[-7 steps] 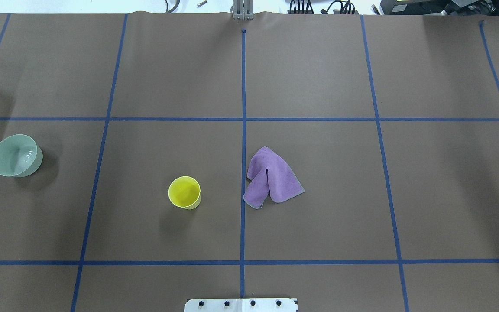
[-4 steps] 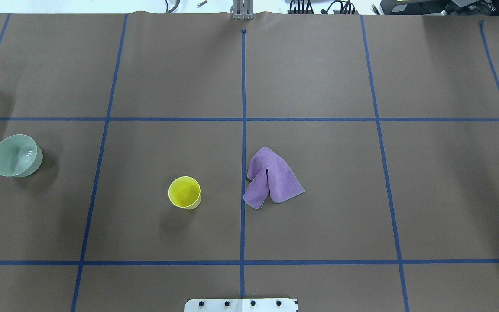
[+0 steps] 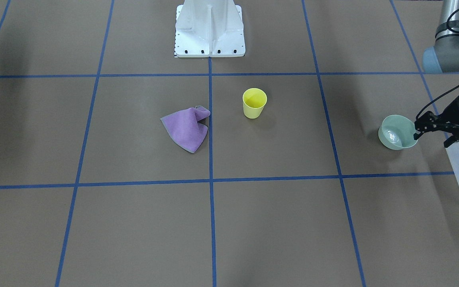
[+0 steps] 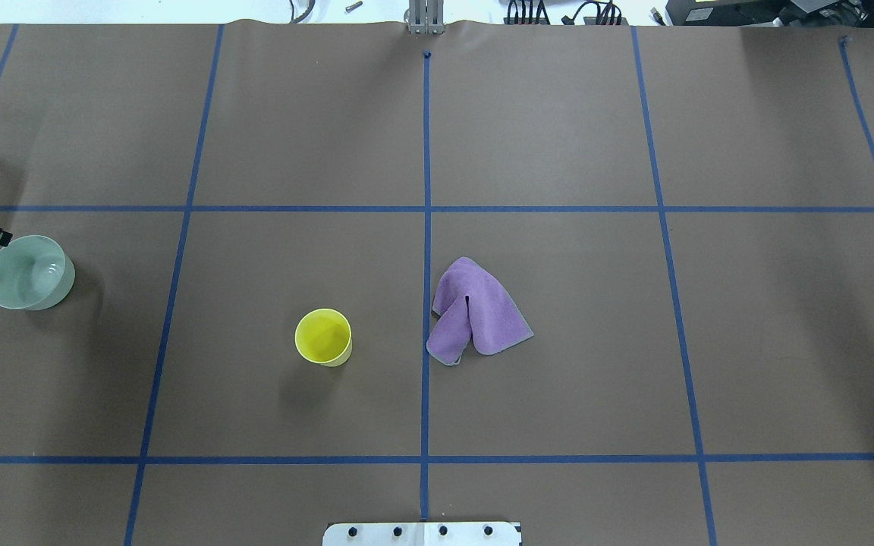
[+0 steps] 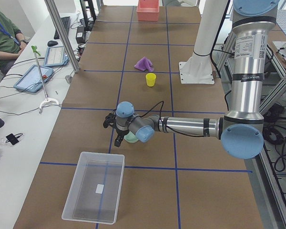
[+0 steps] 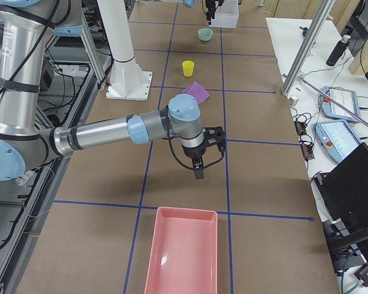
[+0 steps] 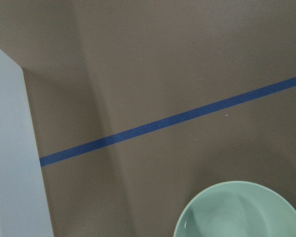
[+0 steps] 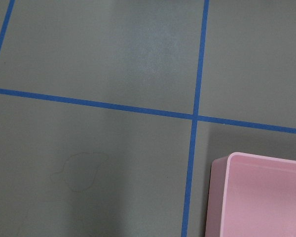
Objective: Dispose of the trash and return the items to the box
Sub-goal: 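Grasp the pale green bowl with the left gripper and lift it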
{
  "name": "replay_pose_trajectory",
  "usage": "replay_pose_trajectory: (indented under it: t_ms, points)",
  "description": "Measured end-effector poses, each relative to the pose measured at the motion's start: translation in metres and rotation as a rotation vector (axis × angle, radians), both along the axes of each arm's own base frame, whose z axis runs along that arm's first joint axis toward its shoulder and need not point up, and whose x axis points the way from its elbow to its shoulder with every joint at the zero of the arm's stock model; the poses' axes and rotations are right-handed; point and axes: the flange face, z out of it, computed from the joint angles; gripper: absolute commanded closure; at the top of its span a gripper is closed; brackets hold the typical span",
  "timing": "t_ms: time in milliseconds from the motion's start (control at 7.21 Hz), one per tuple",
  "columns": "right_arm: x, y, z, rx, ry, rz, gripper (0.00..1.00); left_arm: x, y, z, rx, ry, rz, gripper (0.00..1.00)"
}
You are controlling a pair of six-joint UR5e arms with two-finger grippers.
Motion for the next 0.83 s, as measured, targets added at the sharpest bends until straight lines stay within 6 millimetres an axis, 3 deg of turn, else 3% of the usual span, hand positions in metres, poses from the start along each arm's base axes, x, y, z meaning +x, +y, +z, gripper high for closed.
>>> replay_pose_trajectory:
  t_ms: [139,416,832]
  points:
    - [0.000,0.000,0.000,0.000,0.000,0.000,0.00,0.011,0.001,0.003,0.006,0.005,0.015,0.58]
    - [0.000,0.000,0.001,-0.001,0.001,-0.001,0.00,0.028,0.007,0.004,0.023,0.015,0.046,1.00]
    - [0.000,0.000,0.001,-0.002,0.001,-0.001,0.00,0.034,0.014,-0.004,0.052,0.050,0.077,1.00]
